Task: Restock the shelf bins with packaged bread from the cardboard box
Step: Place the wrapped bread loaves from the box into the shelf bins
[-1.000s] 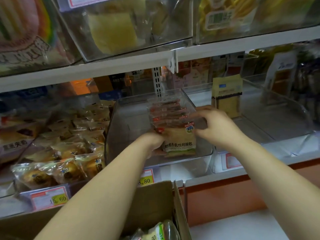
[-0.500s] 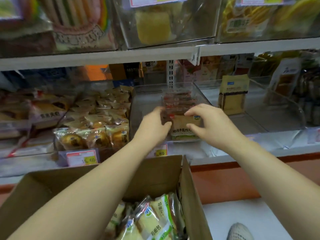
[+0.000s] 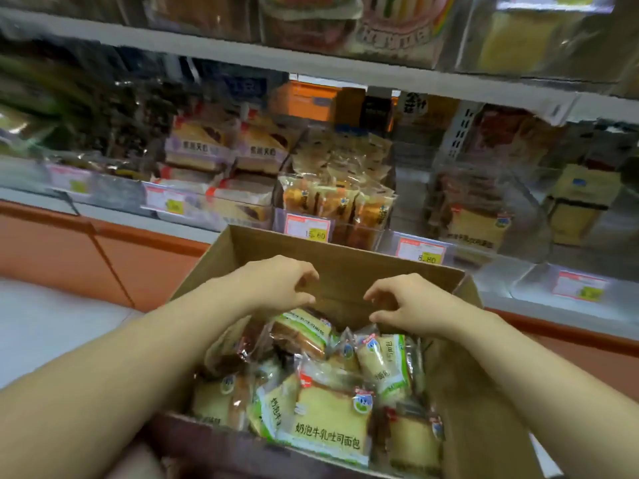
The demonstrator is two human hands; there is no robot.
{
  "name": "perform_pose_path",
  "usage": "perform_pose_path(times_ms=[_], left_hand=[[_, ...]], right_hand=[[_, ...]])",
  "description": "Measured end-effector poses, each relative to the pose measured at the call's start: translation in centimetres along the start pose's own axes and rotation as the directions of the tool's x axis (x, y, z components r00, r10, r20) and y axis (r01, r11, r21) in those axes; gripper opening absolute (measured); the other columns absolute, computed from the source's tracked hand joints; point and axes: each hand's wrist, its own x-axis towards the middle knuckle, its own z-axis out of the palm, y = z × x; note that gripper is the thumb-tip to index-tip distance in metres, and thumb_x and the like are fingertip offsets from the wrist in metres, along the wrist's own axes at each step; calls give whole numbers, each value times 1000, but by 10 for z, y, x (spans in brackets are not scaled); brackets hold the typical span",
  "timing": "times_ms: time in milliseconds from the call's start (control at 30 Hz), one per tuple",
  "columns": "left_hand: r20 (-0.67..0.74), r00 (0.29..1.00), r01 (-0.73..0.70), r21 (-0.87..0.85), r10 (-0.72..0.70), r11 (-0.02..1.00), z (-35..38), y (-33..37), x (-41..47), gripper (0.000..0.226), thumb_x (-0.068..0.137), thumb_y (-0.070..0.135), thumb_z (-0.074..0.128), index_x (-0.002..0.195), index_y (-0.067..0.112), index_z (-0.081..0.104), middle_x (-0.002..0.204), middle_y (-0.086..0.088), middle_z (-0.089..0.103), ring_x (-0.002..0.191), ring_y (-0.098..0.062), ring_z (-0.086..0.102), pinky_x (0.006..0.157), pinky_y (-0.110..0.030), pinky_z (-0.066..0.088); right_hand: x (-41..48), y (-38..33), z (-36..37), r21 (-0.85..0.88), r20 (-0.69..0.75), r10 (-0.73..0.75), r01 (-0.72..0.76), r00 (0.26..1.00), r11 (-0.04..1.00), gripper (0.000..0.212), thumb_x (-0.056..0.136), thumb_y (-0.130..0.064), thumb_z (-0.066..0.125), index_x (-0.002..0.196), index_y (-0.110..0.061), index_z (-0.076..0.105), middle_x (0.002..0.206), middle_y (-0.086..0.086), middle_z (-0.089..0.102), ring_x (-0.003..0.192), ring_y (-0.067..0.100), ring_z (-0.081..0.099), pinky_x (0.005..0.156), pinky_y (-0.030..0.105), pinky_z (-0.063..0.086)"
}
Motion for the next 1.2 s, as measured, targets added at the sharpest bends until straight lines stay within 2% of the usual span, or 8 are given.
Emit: perform_pose_path(times_ms=[233, 367, 533, 667, 900, 1000, 1067, 1200], left_hand=[[-54, 996, 68, -107, -74, 992, -1, -57, -22, 51, 93, 41, 55, 139, 26, 43, 141, 3, 49, 124, -16, 49, 103, -36, 42], [-109, 991, 61, -130, -75, 990, -9, -70, -21, 51, 94, 38, 55, 141, 24, 41, 142, 1, 47, 126, -19, 47, 102, -35, 41], [-165, 983, 57, -148, -81, 987, -15, -78, -18, 51, 95, 37, 54, 142, 25, 40, 143, 0, 46, 128, -22, 46, 99, -36, 40], [-180, 980, 61, -166, -91, 984, -18, -80, -15, 52, 95, 36, 54, 143, 24, 39, 143, -1, 46, 127, -22, 46, 98, -34, 40], [-170, 981, 70, -153, -96, 986, -15, -75, -10, 52, 94, 41, 54, 142, 28, 39, 142, 2, 47, 126, -20, 48, 102, -39, 43], [-151, 984, 70, -184, -99, 980, -14, -76, -10, 51, 93, 42, 54, 140, 30, 40, 141, 4, 48, 125, -18, 48, 103, -39, 42], [-129, 987, 61, -231, -93, 971, -14, -76, -10, 51, 93, 42, 55, 140, 29, 41, 141, 5, 47, 126, -16, 48, 104, -36, 42], [-99, 989, 74, -327, -112, 942, -17, -73, -8, 36, 94, 43, 54, 125, 25, 57, 127, 4, 58, 114, -15, 55, 94, -28, 43]], right_hand=[[37, -50, 41, -96, 220, -19, 41, 975, 995, 38, 86, -34, 65, 122, -22, 59, 112, -5, 64, 95, 8, 59, 82, 22, 49], [57, -68, 65, -148, 257, -6, 45, 966, 988, 43, 85, -40, 64, 124, -21, 58, 114, -1, 64, 99, 14, 60, 85, 30, 51], [77, -71, 90, -212, 208, 149, -104, 967, 972, 65, 72, -56, 69, 122, -17, 59, 106, 3, 66, 93, 20, 63, 78, 34, 54], [87, -70, 110, -179, 228, 248, -210, 941, 961, 72, 72, -56, 71, 131, -21, 49, 116, 2, 62, 101, 20, 62, 83, 33, 53], [93, -67, 121, 28, 198, 328, -339, 924, 940, 55, 78, -43, 71, 127, -25, 54, 121, 4, 62, 103, 22, 62, 81, 28, 48], [92, -59, 114, 143, 120, 306, -322, 944, 936, 14, 79, -31, 73, 86, -24, 63, 92, -2, 65, 87, 19, 62, 69, 24, 44], [86, -53, 97, 185, 85, 282, -293, 956, 938, 19, 81, -23, 72, 68, -30, 59, 79, -8, 63, 82, 14, 62, 67, 23, 46], [59, -48, 49, 242, 54, 212, -219, 976, 945, 12, 82, -19, 72, 75, -27, 66, 81, -8, 67, 77, 7, 64, 58, 13, 47]])
